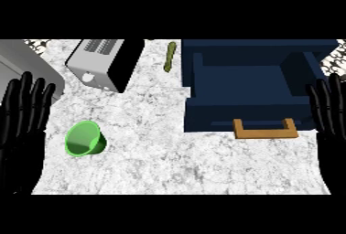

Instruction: Pick up the cup, place it into the drawer and close the drawer

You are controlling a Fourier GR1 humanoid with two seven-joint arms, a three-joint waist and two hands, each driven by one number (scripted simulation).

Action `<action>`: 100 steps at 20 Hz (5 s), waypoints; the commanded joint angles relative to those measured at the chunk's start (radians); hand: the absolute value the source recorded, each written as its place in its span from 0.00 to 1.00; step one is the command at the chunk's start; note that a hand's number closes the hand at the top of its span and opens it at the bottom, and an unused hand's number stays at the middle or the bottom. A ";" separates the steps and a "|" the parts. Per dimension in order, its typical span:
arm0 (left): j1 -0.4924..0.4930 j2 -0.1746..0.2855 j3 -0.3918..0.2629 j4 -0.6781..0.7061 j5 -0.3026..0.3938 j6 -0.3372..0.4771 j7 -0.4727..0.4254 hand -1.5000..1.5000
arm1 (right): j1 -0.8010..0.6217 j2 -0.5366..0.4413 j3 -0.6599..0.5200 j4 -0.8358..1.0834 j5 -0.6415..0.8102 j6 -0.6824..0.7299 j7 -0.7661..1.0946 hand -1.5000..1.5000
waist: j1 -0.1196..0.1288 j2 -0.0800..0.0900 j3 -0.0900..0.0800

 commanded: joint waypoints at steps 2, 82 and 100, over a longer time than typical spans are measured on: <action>-0.050 -0.073 -0.006 0.050 -0.191 0.174 0.005 0.00 | 0.014 0.004 0.015 -0.019 0.003 0.002 0.032 0.00 | 0.008 -0.005 0.007; -0.018 -0.093 0.130 1.055 0.535 0.588 -0.851 0.00 | -0.138 -0.012 -0.072 0.007 -0.183 0.102 0.259 0.00 | 0.015 -0.005 0.006; -0.145 -0.093 0.248 1.307 0.586 0.397 -0.993 0.00 | -0.131 0.018 -0.040 0.006 -0.163 0.092 0.240 0.00 | 0.014 -0.005 0.006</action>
